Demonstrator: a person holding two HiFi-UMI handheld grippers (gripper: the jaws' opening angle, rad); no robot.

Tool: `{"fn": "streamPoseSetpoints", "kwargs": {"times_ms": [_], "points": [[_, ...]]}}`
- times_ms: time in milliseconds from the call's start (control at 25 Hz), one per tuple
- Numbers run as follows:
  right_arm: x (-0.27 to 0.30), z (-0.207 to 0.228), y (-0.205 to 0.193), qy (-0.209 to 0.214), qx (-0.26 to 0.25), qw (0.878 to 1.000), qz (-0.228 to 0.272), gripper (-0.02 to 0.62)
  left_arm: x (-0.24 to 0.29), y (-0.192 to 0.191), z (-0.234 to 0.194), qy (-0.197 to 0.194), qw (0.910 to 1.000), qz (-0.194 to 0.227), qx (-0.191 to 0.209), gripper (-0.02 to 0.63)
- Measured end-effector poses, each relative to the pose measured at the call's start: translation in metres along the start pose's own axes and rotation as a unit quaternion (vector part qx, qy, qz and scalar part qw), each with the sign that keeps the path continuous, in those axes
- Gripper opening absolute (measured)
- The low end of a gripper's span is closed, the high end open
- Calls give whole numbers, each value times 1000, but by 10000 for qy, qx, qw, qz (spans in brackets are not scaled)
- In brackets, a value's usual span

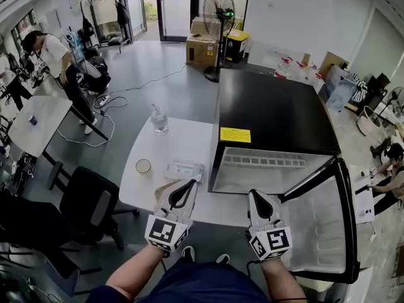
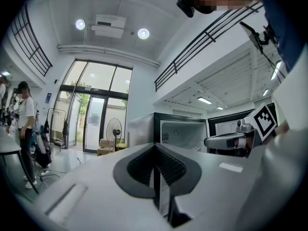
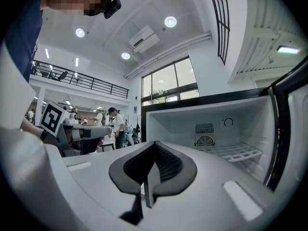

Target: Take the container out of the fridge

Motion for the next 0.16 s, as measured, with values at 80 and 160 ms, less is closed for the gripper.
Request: {"fn": "streamPoseSetpoints", "kwargs": {"times_ms": [80,160], "points": [[2,-2,-3,-8,-2,10000,-62,6,0,-2,-4,22,10000,-9,-32,3],[4,-4,-6,-11,-3,9999,-120,6,-1,-3,-7,28,10000,-22,-47,3]]}}
Point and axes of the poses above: the fingertips, and each gripper's own axes: x forward along the fingers, z to its right, y out of its top, the point moved 1 cm from there along -x, backward along the fingers, and after that the axes turned 5 degrees about z, right-handed, at the moved point
